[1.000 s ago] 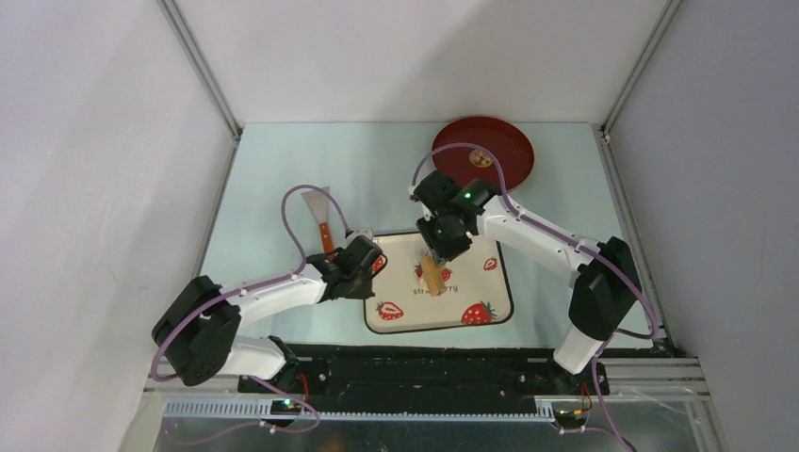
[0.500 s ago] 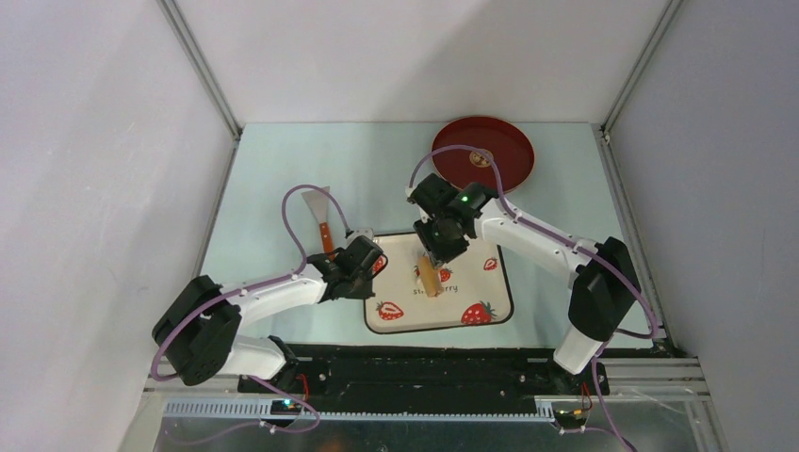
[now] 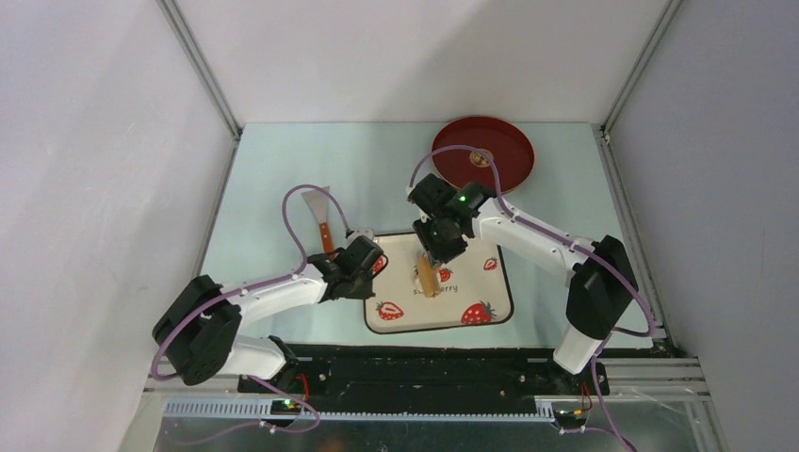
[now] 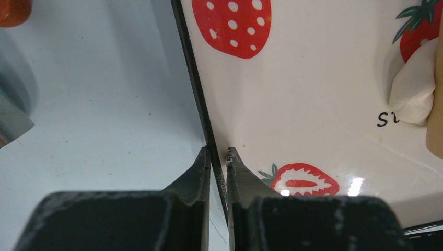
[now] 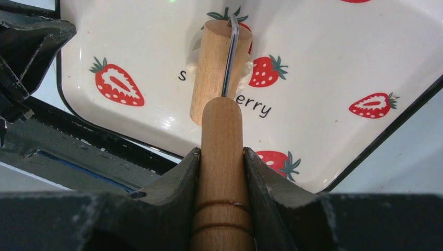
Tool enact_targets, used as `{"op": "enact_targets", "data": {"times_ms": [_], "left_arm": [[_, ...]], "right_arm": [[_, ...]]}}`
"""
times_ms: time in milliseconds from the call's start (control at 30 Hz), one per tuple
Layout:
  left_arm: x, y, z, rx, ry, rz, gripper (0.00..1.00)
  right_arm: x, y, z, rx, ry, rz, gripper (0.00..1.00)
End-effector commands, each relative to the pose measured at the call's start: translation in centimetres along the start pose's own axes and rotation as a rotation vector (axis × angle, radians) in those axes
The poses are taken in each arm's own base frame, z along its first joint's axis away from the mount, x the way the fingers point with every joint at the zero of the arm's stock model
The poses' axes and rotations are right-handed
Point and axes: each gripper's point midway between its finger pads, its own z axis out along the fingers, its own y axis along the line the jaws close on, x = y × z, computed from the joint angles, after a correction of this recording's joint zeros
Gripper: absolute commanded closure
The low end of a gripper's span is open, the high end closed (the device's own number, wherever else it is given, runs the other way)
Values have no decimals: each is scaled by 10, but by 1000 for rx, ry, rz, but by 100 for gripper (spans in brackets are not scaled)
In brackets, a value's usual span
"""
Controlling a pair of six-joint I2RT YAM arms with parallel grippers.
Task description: Roll out the dumpling wrappers from the dough
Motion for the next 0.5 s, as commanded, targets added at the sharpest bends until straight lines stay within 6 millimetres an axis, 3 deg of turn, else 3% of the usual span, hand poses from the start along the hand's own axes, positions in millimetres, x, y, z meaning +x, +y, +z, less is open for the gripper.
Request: {"op": "enact_targets", "data": {"times_ms": [0,467], "left_arm": [[35,14,3,-54,125,55,92],[35,14,2,-59,125,57,92]], "right_arm": [[83,-33,78,187,351,-5,100],[108,-52,88,312,443,-46,100]]}}
